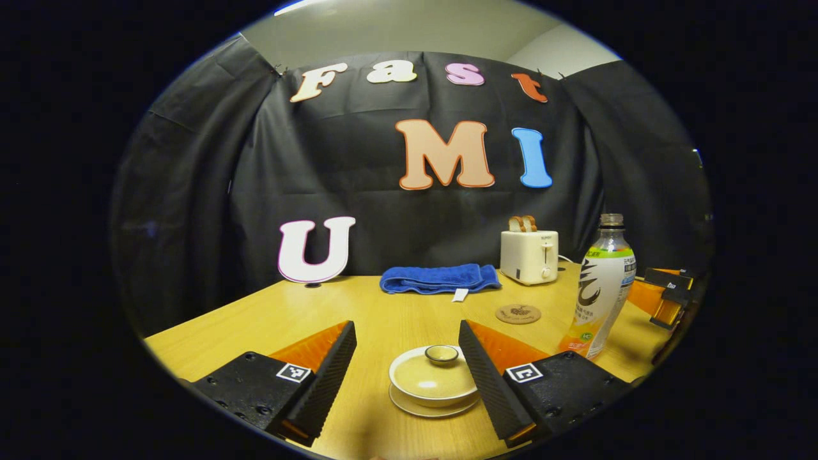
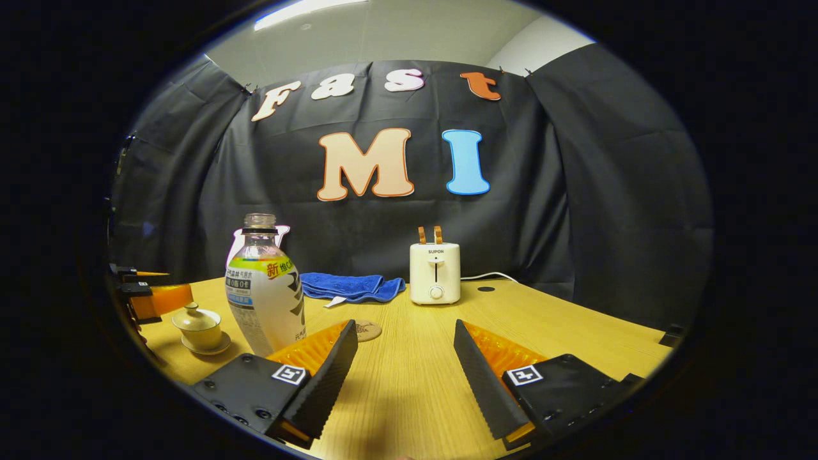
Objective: Open the teacup lid with one hand, grasp the water bottle and pour water into the teacup with the other hand; after pouring, place the water bottle on the coaster and then close the teacup lid.
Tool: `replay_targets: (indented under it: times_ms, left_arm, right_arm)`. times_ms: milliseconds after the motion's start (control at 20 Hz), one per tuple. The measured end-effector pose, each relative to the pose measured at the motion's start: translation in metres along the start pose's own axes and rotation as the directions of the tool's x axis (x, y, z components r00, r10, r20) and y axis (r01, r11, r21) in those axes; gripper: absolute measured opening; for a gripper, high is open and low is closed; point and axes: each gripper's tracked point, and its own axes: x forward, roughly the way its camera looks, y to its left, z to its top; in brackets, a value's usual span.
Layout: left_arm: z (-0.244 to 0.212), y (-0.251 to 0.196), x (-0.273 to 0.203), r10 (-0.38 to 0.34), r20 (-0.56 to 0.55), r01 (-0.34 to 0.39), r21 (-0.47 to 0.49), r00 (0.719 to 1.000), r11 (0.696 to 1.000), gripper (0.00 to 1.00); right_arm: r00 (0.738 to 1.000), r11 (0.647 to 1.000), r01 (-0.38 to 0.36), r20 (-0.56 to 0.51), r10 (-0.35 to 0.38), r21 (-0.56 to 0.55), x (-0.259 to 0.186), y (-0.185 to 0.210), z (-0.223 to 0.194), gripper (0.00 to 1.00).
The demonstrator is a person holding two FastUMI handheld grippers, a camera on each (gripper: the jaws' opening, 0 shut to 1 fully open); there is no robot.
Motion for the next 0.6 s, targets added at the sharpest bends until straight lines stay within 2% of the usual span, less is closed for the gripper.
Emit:
replay_targets:
  times_ms: [300, 600]
  left_arm:
    - [-0.024, -0.01, 0.014, -0.041, -0.129, 0.04, -0.015, 0.991, 0.999, 0.94]
    - [-0.036, -0.011, 0.021, -0.046, -0.198, 0.045, -0.009, 0.979, 0.999, 0.86]
  right_arm:
    - [1.0, 1.0, -0.011, 0.002, 0.011, 0.001, 0.0, 0.002, 0.001, 0.94]
    - [1.0, 1.0, -0.016, 0.003, 0.016, 0.001, 0.0, 0.003, 0.001, 0.95]
